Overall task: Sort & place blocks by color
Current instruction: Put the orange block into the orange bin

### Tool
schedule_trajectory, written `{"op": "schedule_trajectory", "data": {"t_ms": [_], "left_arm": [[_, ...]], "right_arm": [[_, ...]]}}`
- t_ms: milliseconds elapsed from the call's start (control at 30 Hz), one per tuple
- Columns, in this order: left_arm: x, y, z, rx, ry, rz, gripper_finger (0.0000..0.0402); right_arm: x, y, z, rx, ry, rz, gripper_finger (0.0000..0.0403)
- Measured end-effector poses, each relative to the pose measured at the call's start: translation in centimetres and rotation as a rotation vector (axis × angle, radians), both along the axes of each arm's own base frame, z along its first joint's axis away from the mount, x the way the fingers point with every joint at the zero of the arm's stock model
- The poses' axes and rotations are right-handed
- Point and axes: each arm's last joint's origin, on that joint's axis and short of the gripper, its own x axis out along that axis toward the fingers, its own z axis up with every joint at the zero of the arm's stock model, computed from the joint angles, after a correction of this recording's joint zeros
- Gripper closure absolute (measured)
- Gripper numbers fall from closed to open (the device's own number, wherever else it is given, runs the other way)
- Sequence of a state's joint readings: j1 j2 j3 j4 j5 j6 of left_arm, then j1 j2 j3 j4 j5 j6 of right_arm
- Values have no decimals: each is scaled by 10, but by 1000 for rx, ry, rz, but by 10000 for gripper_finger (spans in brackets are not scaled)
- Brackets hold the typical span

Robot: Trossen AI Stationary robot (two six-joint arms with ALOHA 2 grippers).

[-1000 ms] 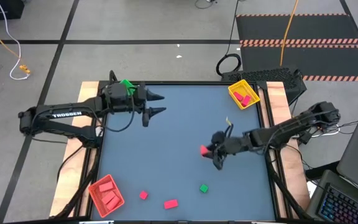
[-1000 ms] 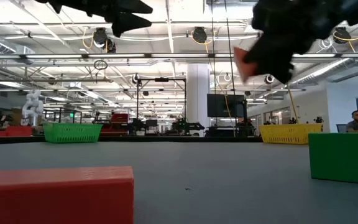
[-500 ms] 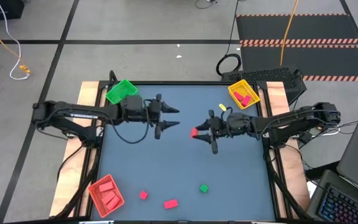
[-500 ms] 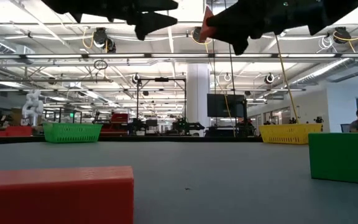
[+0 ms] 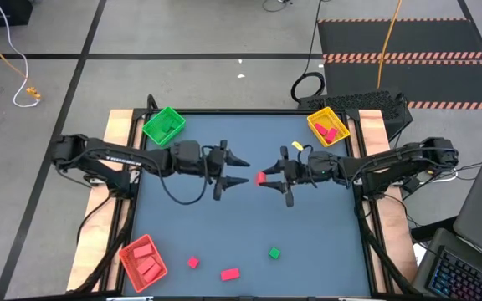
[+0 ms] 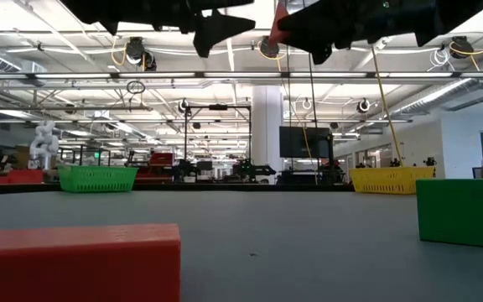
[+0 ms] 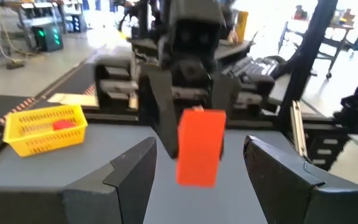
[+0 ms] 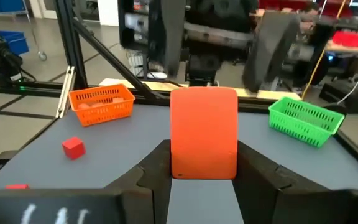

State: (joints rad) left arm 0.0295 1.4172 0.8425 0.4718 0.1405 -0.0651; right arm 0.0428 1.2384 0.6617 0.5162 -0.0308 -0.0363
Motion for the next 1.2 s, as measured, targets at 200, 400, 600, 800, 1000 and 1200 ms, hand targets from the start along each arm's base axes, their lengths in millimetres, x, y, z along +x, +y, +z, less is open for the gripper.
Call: {"op": "schedule_trajectory", "data": {"t_ms": [200, 400, 600, 800, 1000, 1200], "left_arm": [[7, 0, -2, 17, -54, 6, 160], [7, 0, -5, 41, -35, 2, 160], [7, 1, -6, 61, -24, 4, 160], [10, 2, -10, 61, -25, 11, 160], [16, 2, -15, 47, -42, 13, 160], [29, 2, -19, 47, -63, 11, 160]], "right_arm": [[7, 5, -5, -32, -24, 15, 277], [16, 3, -15, -68, -24, -56, 277], [17, 3, -13, -69, -57, -61, 277], [17, 2, -11, -70, -75, -89, 277], [17, 2, -11, -64, -78, -90, 277], [17, 2, -11, -63, -78, -96, 277]]}}
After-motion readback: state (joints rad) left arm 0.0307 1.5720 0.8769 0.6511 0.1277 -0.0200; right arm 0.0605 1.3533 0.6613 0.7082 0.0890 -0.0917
